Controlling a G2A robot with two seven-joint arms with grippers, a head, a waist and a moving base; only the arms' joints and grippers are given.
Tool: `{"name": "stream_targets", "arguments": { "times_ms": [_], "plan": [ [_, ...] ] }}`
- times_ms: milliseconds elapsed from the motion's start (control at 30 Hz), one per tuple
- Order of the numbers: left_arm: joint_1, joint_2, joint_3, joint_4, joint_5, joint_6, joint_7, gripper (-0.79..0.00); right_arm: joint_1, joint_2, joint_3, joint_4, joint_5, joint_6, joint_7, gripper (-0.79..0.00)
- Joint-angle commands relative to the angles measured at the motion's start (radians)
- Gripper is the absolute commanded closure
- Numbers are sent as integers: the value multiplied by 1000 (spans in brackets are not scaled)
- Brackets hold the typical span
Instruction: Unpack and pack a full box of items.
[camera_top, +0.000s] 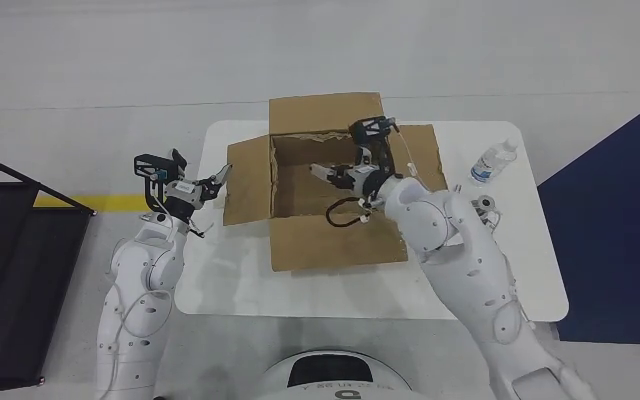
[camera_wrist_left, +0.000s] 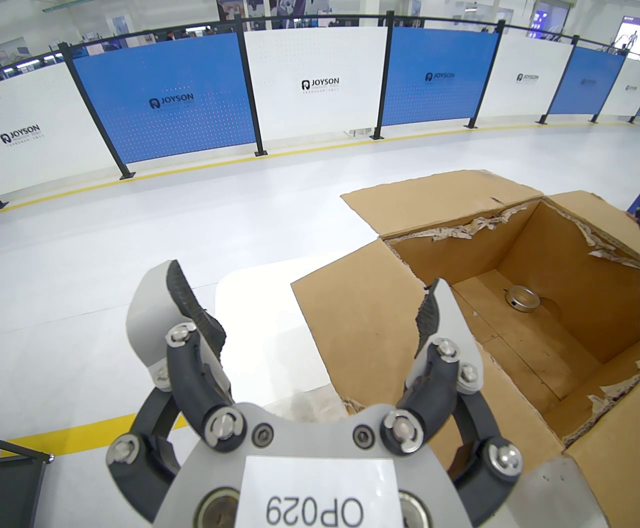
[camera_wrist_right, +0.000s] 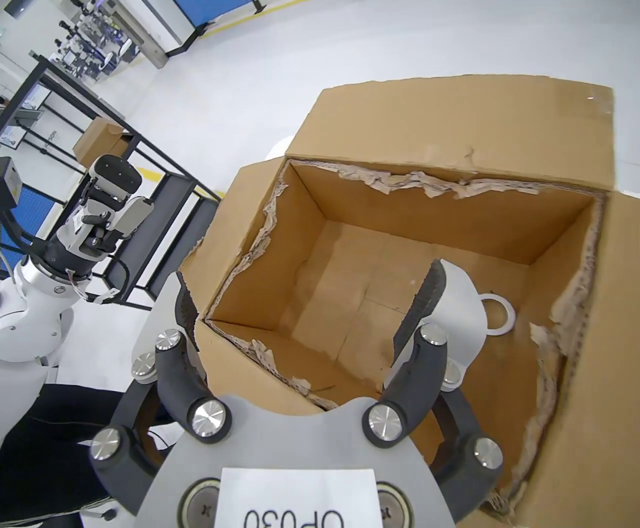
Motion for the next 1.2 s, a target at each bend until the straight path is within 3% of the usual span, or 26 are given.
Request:
{"name": "stream_targets", "arguments": {
  "times_ms": [0, 200, 367, 667, 1167],
  "plan": [
    [0, 0, 0, 0, 0, 0, 0, -785, -2, 0, 1, -1, -1, 0, -1, -785],
    [0, 0, 0, 0, 0, 0, 0, -785, -2, 0, -6, 27, -14, 8, 2, -785],
    [0, 0, 0, 0, 0, 0, 0, -785, 164, -29, -87, 281, 37, 57, 99, -785],
    [0, 0, 0, 0, 0, 0, 0, -785, 318, -67, -155, 601, 151, -9, 128, -785],
    [0, 0, 0, 0, 0, 0, 0, -785, 411, -90, -220, 870, 78, -131, 77, -785]
  ]
}}
